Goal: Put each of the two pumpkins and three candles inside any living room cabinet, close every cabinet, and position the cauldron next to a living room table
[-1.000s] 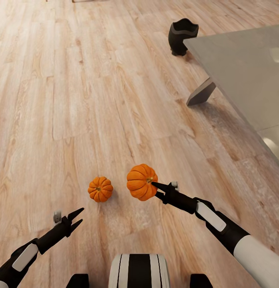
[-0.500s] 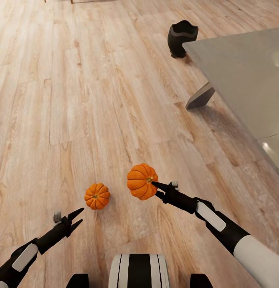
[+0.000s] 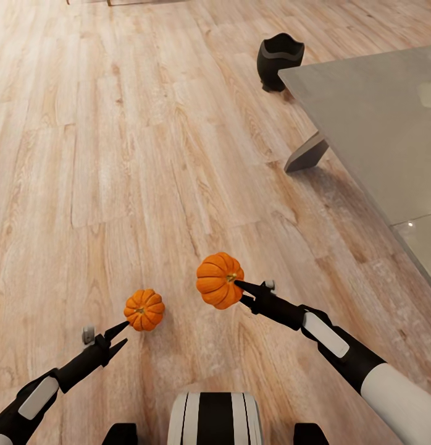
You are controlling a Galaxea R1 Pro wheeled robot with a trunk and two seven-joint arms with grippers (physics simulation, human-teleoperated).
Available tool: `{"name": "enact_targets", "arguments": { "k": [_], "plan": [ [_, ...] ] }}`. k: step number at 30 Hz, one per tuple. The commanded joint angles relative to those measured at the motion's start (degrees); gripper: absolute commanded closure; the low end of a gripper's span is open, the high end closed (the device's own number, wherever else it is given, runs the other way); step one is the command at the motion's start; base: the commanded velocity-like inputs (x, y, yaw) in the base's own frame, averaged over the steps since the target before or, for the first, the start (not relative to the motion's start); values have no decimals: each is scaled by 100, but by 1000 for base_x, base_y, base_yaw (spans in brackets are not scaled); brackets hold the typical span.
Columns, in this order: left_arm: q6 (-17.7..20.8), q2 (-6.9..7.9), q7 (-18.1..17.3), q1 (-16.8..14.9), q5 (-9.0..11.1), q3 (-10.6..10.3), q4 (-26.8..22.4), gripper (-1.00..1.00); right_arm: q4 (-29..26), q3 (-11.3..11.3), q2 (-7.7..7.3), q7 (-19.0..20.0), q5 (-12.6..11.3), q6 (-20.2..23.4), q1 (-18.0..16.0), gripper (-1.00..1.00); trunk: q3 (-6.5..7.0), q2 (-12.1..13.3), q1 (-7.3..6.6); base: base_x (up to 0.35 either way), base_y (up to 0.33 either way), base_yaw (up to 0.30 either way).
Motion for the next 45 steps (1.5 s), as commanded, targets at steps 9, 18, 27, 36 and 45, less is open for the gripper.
{"name": "enact_targets", "arguments": {
  "k": [9, 18, 27, 36, 45],
  "plan": [
    [43, 58, 50, 0, 35, 21, 5, -100, 1, 21, -5, -1, -64, 41, -6, 100, -3, -1, -1, 4, -3, 0],
    [-2, 78, 73, 0, 38, 40, 206, -100, 1, 20, -5, -5, -62, 41, -6, 100, -47, -4, 5, 0, 0, 0],
    [-49, 78, 70, 0, 26, 40, 220, -100, -22, 23, -5, -4, -68, 46, -6, 100, -247, -16, 28, 0, 0, 0],
    [-90, 87, 41, 0, 18, 46, 221, -100, -33, 24, -5, -9, -62, 54, -6, 100, -446, -28, 51, 0, 0, 0],
    [-97, 148, -30, 0, 20, 40, 147, -100, -365, 27, -13, 33, -80, 166, -13, 100, -557, -35, 64, 0, 0, 0]
  ]
}}
